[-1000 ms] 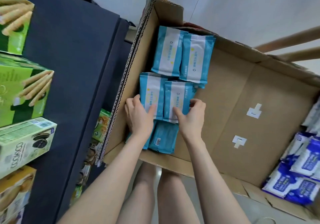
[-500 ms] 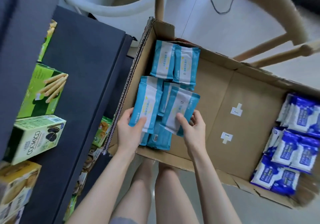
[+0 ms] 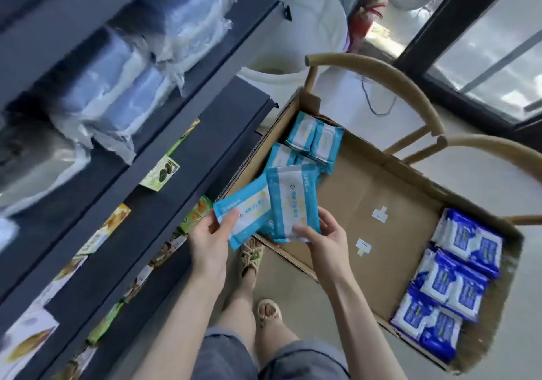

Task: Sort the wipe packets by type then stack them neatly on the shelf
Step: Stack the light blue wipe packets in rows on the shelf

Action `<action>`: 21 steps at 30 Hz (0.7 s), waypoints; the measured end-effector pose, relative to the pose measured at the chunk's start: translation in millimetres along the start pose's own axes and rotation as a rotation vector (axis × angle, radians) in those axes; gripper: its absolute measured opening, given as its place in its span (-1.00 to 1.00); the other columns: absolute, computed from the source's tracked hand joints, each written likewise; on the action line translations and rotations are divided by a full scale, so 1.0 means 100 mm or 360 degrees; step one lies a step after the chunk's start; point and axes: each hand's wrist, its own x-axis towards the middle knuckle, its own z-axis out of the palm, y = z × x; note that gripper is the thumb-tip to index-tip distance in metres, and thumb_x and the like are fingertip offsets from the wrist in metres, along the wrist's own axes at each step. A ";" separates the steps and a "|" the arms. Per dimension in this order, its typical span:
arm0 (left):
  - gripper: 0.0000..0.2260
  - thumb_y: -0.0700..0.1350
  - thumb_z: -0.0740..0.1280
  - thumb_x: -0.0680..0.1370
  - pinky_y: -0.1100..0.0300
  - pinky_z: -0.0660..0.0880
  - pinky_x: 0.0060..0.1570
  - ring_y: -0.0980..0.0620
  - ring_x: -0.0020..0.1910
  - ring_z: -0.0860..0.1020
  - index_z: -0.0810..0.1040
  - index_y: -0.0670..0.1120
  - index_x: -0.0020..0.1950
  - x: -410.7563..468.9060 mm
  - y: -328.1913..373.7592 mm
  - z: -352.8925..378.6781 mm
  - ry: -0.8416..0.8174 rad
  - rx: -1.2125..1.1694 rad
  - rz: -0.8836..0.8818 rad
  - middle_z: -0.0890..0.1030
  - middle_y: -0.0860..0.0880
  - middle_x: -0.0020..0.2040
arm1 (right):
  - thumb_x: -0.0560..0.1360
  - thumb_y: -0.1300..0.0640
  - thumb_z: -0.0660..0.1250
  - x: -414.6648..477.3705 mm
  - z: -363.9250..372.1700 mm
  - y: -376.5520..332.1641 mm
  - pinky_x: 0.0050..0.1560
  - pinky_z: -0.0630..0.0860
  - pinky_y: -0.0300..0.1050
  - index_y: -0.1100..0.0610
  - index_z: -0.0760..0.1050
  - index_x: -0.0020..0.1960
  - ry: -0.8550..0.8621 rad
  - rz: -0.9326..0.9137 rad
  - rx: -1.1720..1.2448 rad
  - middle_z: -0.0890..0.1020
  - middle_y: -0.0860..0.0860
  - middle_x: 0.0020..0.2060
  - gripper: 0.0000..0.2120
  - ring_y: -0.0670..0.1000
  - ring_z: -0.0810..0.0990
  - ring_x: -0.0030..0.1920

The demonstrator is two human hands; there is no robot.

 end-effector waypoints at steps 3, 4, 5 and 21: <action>-0.91 -0.22 0.41 0.47 0.31 0.56 -0.26 0.12 -0.16 0.67 0.61 -0.12 -0.04 -0.45 0.09 -0.31 0.0210 -0.0129 0.0152 0.69 0.01 -0.13 | 0.24 0.23 0.49 -0.36 0.04 -0.05 -0.07 0.53 -0.11 0.08 0.59 -0.06 -0.0093 -0.0082 -0.0063 0.70 0.11 -0.09 -0.72 0.10 0.64 -0.09; -0.90 -0.20 0.43 0.45 0.29 0.57 -0.25 0.10 -0.15 0.67 0.61 -0.09 -0.05 -0.59 0.14 -0.43 0.0267 -0.0150 0.0196 0.70 0.02 -0.14 | 0.27 0.26 0.51 -0.47 0.07 -0.08 -0.08 0.53 -0.10 0.10 0.60 -0.07 -0.0150 -0.0098 -0.0058 0.70 0.13 -0.09 -0.75 0.10 0.64 -0.10; -0.90 -0.18 0.44 0.44 0.27 0.58 -0.23 0.09 -0.13 0.67 0.62 -0.07 -0.07 -0.72 0.20 -0.55 0.0314 -0.0157 0.0249 0.70 0.02 -0.15 | 0.32 0.29 0.51 -0.57 0.12 -0.12 -0.09 0.54 -0.09 0.11 0.59 -0.07 -0.0212 -0.0103 -0.0032 0.69 0.16 -0.08 -0.77 0.11 0.63 -0.11; -0.90 -0.18 0.42 0.47 0.25 0.58 -0.15 0.05 -0.12 0.64 0.64 -0.13 -0.03 -2.26 1.53 -2.67 0.1043 -0.0440 0.0971 0.70 -0.03 -0.15 | 0.40 0.23 0.47 -2.27 2.27 -0.88 -0.16 0.57 -0.24 0.27 0.60 0.00 -0.1174 -0.0671 -0.0196 0.71 0.06 -0.11 -0.80 0.01 0.68 -0.08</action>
